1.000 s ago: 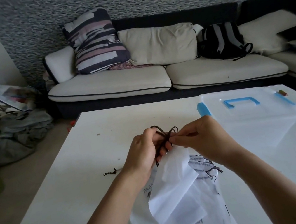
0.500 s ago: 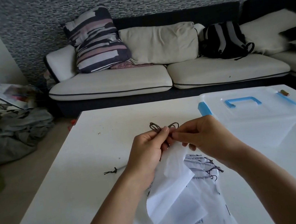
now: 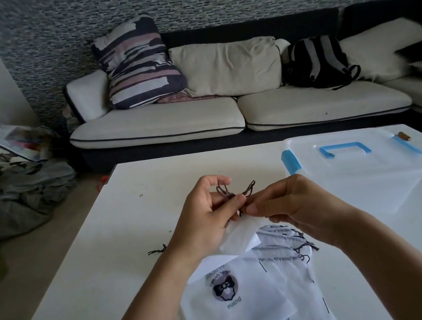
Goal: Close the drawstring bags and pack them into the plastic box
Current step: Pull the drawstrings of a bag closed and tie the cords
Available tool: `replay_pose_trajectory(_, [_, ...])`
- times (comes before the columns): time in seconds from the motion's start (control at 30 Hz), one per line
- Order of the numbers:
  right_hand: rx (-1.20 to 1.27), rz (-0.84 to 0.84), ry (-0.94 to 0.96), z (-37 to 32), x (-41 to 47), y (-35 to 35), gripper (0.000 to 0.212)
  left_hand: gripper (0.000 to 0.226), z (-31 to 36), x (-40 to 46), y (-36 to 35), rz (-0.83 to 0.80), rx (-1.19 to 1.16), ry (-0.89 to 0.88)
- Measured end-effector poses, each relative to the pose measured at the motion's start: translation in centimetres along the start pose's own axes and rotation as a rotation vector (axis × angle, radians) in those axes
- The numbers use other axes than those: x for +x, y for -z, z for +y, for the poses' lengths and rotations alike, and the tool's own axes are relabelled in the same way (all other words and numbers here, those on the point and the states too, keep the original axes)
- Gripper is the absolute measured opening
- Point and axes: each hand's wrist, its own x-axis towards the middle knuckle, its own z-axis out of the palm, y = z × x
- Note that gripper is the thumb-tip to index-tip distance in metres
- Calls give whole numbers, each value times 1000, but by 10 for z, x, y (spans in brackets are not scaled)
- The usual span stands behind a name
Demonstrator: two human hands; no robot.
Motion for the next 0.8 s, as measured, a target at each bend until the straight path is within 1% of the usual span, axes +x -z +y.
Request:
replay_pose_trajectory(0.13, [23,42,-12,3,3,1,43,7,1,1,-1,-8,-37,5])
replay_pose_trajectory(0.23, [48,41,-12,2,2,-1,32,3,0,-1,-3,55,-25,-25])
replay_pose_trajectory(0.3, [66,37,-7,2,2,-1,27,6,0,-1,-5,104,-40,-37])
replay_pose_trajectory(0.4, [80,63,-20,4,3,-2,36,7,0,-2,-7,157,-37,-69])
replay_pose_trajectory(0.47, [79,51,-23,3,3,-2,43,8,0,-1,-7,168,-39,-82])
replay_pose_trajectory(0.5, [77,35,-25,2,2,-2,44,9,0,-1,-6,171,-50,-81])
replay_pose_trajectory(0.6, [95,10,-14,-2,0,-2,33,12,1,-2,-5,176,-80,-72])
replay_pose_trajectory(0.7, [102,18,-11,-1,0,-3,30,10,3,-3,-6,179,-88,-68])
replay_pose_trajectory(0.8, [78,40,-31,-3,-1,-4,19,11,1,-3,-6,163,-68,-54])
